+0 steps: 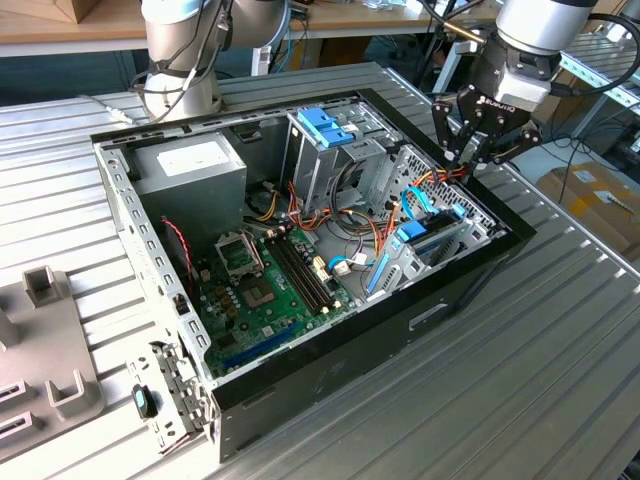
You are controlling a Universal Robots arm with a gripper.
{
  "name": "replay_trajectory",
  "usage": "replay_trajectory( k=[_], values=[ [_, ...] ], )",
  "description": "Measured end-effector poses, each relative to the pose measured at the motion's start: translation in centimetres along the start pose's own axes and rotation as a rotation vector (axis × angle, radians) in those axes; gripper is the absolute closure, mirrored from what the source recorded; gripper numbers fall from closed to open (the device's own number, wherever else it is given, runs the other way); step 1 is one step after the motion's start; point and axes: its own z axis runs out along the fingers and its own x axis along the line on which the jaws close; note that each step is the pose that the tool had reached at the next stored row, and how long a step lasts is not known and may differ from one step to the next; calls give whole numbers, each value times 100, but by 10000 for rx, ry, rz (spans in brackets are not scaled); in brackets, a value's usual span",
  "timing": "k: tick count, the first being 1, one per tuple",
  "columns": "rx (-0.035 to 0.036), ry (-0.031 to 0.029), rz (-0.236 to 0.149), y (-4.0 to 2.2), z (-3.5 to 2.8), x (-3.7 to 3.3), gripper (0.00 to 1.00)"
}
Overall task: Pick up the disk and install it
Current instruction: 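Insert the second disk wire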
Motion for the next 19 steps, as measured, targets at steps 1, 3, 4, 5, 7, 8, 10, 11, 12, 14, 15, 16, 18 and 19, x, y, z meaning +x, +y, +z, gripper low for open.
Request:
replay_trajectory(
  k=[1, 3, 4, 5, 7, 8, 10, 11, 12, 14, 15, 16, 18, 19],
  values=[
    [4, -1, -71, -3, -1, -3, 71],
    [25, -11, -476, -7, -2, -5, 71],
    [40, -15, -780, -8, -3, -5, 71],
    [50, -18, -981, -8, -4, -5, 71],
    [72, -27, -1406, -8, -3, -5, 71],
    [88, -33, -1735, -8, -4, -5, 71],
    [107, -40, -2090, -8, -3, -5, 71],
    [119, -45, -2323, -8, -3, -5, 71],
    [128, -48, -2508, -8, -3, -5, 71],
    [149, -56, -2915, -8, -3, -5, 71],
    [162, -61, -3175, -8, -3, -5, 71],
    [170, -64, -3336, -8, -3, -5, 71],
    [188, -71, -3669, -8, -3, -5, 71],
    [197, -74, -3863, -8, -3, -5, 71]
  ],
)
